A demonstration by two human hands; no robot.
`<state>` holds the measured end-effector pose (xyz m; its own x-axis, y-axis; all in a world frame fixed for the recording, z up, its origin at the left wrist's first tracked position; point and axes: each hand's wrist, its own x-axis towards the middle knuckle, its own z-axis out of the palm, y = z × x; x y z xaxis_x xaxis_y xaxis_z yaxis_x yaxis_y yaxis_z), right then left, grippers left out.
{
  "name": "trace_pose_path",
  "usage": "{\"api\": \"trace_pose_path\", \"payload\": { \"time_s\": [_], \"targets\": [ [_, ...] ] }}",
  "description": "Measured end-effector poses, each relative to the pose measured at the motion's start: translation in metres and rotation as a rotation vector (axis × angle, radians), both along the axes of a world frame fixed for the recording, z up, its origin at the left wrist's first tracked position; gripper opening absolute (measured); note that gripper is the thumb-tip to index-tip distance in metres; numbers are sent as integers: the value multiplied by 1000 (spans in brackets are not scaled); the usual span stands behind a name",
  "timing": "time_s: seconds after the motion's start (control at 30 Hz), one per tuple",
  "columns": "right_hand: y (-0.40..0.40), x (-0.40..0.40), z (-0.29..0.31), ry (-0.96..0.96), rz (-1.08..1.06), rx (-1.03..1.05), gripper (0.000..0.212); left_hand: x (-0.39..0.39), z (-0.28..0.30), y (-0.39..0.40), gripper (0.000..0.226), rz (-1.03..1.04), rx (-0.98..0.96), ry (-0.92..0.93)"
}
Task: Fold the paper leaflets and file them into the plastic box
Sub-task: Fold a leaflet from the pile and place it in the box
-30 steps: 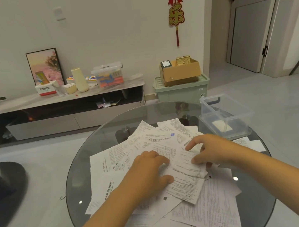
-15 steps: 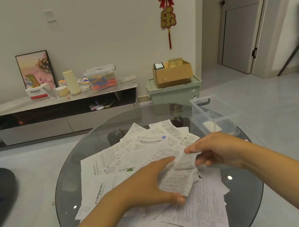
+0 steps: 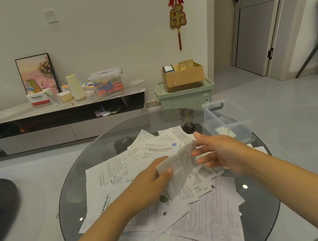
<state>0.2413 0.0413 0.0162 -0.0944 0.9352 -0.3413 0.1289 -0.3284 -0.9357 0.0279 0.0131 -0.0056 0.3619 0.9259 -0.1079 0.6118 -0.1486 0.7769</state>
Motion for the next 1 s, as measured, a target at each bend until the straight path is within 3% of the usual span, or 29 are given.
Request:
{"api": "trace_pose_path", "payload": {
  "time_s": [0.17, 0.33, 0.43, 0.53, 0.67, 0.83, 1.0],
  "targets": [
    [5, -9, -8, -306, 86, 74, 16, -5, -7, 9, 59, 160, 37, 64],
    [13, -22, -19, -386, 98, 129, 38, -9, -10, 14, 82, 173, 172, 258],
    [10, -31, -24, -600, 124, 330, 29, -11, -12, 16, 60, 95, 217, 376],
    [0, -40, -24, -694, 263, 432, 17, -13, -15, 18, 36, 78, 168, 395],
    [-13, -48, -25, -880, 501, 386, 49, -11, -12, 18, 26, 95, 134, 330],
    [-13, -42, -31, -988, 535, 445, 68, -8, -9, 16, 22, 69, 112, 265],
    [-12, -39, -28, -1027, 536, 504, 38, -10, -14, 17, 27, 66, 83, 243]
  ]
}}
